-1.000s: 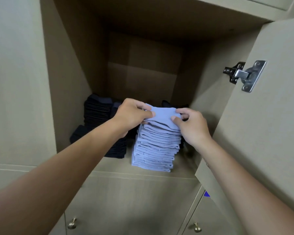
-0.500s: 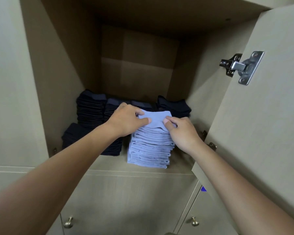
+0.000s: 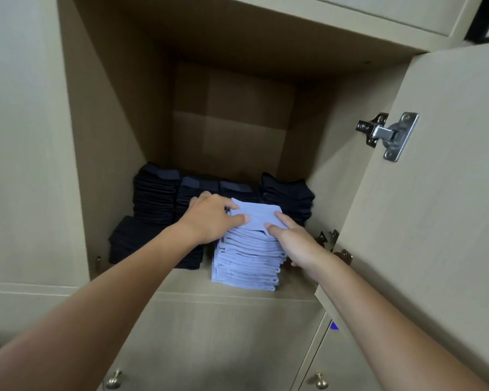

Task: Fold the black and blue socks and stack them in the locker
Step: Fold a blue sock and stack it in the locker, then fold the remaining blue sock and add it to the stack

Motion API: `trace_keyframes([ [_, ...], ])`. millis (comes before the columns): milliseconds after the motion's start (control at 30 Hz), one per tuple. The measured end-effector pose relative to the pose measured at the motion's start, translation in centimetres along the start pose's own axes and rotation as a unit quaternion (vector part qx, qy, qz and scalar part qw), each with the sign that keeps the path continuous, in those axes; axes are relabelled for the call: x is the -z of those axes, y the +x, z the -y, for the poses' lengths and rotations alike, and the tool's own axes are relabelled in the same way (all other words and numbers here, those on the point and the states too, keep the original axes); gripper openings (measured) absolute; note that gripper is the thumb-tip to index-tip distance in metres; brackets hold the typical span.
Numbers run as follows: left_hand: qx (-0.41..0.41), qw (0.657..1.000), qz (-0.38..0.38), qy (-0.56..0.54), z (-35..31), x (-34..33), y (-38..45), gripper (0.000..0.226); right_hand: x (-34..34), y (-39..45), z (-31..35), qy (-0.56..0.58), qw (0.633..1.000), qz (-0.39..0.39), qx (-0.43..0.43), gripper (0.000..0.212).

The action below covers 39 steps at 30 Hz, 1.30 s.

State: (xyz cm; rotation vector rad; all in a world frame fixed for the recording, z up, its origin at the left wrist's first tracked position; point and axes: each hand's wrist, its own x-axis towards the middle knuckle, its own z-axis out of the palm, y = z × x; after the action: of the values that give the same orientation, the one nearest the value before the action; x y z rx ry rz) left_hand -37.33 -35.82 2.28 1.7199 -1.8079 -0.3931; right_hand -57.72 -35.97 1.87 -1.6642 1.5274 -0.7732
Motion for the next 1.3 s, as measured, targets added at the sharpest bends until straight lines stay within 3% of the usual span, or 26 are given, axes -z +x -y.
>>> trace_keyframes([
  [133,-0.006,0.999,-0.026,-0.025,-0.2,0.8,-0.4,0.075,-0.3,-0.2,0.3,-0.003,0.997,-0.056,0.051,0.055],
  [267,-0.042,0.994,-0.08,-0.055,-0.4,2.0,-1.1,0.032,-0.5,-1.1,0.7,-0.033,0.98,-0.141,0.138,0.047],
  [467,-0.085,0.985,-0.15,-0.029,-0.5,4.3,-3.3,0.02,-0.6,-3.1,1.8,-0.108,0.93,-0.253,0.245,0.021],
  [567,-0.081,0.983,-0.162,-0.014,-0.2,5.3,-4.8,0.01,-1.5,-4.1,2.2,-0.174,0.896,-0.272,0.304,0.016],
  [700,-0.068,0.984,-0.166,0.018,0.6,6.3,-7.0,0.012,-3.2,-5.9,2.7,-0.207,0.872,-0.251,0.365,0.015],
  [1000,-0.061,0.982,-0.158,0.079,2.7,8.5,-12.4,0.011,-6.8,-8.7,3.6,-0.181,0.912,-0.08,0.361,0.019],
  [1300,-0.005,0.983,-0.13,0.132,8.1,12.3,-19.5,0.004,-10.0,-9.7,4.3,-0.189,0.902,0.044,0.385,0.034],
])
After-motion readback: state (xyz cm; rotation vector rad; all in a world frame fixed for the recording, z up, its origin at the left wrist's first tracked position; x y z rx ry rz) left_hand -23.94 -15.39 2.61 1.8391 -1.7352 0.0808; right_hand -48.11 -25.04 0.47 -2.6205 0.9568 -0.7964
